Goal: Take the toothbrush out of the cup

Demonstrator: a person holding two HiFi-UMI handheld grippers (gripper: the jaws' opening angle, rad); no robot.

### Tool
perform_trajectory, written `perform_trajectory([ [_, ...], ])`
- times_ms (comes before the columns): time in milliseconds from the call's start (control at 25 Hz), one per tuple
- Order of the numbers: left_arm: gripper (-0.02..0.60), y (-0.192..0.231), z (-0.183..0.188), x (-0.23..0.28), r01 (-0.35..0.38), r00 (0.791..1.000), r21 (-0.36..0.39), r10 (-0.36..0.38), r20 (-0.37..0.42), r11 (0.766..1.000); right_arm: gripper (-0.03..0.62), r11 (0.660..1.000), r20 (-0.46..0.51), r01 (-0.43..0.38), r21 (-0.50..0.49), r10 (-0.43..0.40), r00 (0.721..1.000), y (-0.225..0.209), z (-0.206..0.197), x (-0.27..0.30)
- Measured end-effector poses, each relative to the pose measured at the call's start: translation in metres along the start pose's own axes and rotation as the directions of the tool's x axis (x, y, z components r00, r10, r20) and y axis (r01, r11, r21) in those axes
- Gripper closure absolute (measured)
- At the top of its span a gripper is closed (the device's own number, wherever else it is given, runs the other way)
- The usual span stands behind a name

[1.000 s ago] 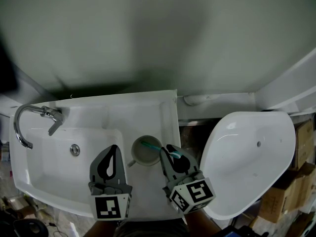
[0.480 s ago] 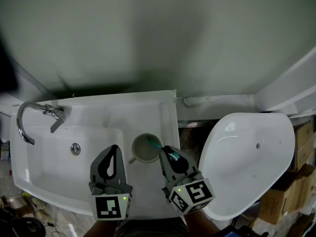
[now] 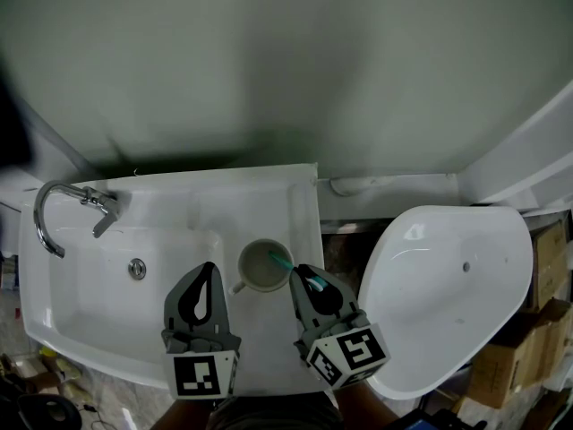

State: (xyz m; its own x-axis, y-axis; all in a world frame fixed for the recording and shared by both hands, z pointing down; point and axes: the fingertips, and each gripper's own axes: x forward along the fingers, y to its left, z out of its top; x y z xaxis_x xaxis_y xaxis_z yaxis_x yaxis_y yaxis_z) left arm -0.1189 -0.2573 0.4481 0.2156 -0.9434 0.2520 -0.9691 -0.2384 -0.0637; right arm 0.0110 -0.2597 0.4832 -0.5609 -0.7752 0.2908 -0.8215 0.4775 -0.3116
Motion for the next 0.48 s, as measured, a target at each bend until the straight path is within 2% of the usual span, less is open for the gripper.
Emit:
perform_trajectory([
  [480,0.566,-0.006,0.018,-0.018,-0.011,0.999,0.013,0.01,0.047,1.0,0.553,1.0,0.05,-0.014,-0.027,0.015,0.999,0.012,0.02,-0.017],
])
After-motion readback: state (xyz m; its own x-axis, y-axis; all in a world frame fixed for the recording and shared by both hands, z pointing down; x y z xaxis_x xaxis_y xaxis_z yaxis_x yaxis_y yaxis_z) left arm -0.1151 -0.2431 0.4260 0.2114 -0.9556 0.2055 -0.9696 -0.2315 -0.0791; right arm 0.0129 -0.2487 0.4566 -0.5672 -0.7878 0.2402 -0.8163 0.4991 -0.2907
